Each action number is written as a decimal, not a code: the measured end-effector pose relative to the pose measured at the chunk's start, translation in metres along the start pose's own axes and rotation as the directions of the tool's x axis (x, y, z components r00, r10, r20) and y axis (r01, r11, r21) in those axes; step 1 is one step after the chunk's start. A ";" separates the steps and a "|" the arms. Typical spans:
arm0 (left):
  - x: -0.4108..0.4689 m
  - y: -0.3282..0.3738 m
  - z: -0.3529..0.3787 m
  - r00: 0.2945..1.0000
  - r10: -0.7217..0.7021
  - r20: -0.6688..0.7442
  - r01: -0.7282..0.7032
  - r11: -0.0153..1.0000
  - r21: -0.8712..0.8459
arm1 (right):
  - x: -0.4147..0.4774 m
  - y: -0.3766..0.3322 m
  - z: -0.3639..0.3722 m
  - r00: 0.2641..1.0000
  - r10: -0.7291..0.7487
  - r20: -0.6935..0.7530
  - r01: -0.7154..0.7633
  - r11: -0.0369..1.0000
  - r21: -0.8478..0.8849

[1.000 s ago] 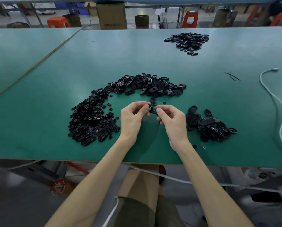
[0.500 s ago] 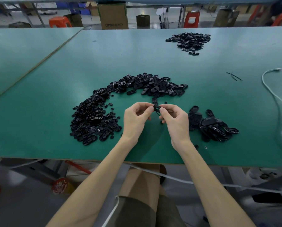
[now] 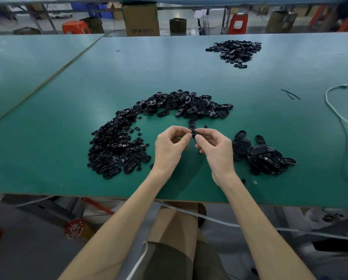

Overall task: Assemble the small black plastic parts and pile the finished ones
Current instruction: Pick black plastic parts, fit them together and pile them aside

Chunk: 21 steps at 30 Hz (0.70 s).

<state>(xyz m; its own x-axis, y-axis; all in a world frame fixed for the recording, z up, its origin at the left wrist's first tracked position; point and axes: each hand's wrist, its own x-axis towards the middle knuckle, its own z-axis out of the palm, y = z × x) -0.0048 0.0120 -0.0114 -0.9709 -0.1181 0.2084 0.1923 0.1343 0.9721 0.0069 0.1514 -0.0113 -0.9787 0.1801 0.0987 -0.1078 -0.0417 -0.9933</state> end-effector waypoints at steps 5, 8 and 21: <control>-0.001 0.002 0.000 1.000 -0.003 -0.021 0.003 1.000 0.027 | -0.001 0.000 0.001 1.000 -0.002 0.013 0.002 1.000 0.003; 0.000 0.001 0.001 1.000 -0.013 -0.020 0.014 0.999 0.046 | -0.001 0.000 0.001 1.000 -0.001 0.017 0.001 1.000 0.005; 0.000 -0.001 -0.001 1.000 -0.017 -0.017 0.017 0.999 0.031 | 0.000 0.001 0.000 0.999 -0.014 0.048 0.014 1.000 0.008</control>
<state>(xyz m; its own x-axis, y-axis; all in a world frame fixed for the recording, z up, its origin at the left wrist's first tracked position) -0.0052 0.0112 -0.0128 -0.9715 -0.1366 0.1938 0.1710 0.1629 0.9717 0.0068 0.1514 -0.0120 -0.9843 0.1334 0.1158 -0.1230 -0.0469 -0.9913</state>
